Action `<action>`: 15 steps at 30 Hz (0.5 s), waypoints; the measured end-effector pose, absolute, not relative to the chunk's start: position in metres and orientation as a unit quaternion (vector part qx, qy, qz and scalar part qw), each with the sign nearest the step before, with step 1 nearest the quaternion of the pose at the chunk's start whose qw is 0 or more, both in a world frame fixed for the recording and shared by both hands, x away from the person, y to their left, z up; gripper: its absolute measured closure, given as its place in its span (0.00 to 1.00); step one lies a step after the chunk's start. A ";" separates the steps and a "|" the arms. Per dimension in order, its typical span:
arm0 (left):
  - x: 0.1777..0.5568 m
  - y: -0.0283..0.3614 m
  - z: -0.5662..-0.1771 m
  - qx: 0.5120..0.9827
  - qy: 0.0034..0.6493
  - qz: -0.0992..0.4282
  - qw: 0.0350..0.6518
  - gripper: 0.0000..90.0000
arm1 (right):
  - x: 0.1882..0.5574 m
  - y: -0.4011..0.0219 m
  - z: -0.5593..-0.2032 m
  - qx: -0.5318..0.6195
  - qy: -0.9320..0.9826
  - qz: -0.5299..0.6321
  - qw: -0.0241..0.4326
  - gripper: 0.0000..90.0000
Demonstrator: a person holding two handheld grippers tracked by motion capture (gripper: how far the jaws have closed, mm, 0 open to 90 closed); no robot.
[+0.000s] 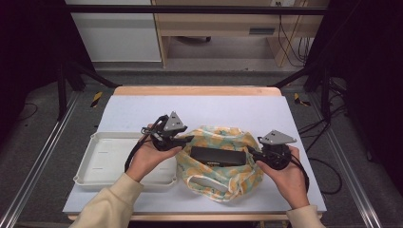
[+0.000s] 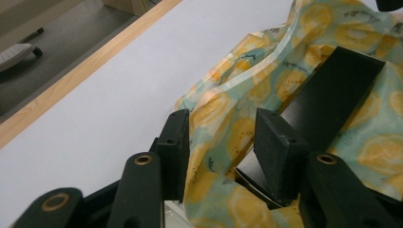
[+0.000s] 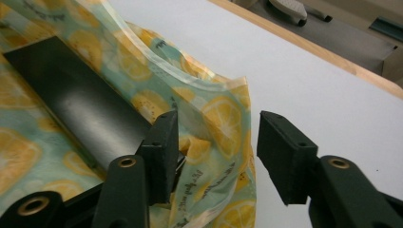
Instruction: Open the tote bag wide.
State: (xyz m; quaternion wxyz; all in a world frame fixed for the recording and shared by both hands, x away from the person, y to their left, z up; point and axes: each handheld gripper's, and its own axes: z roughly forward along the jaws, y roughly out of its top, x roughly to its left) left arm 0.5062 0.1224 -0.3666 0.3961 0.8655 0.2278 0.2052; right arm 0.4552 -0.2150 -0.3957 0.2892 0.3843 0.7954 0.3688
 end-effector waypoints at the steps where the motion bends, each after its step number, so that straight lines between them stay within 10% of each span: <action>1: 0.504 0.123 -0.365 0.866 0.227 0.202 0.397 0.65 | 0.453 -0.214 -0.394 0.382 0.795 0.371 0.290 0.57; 15: 0.488 0.107 -0.371 0.879 0.208 0.179 0.390 0.80 | 0.441 -0.201 -0.399 0.367 0.803 0.381 0.274 0.73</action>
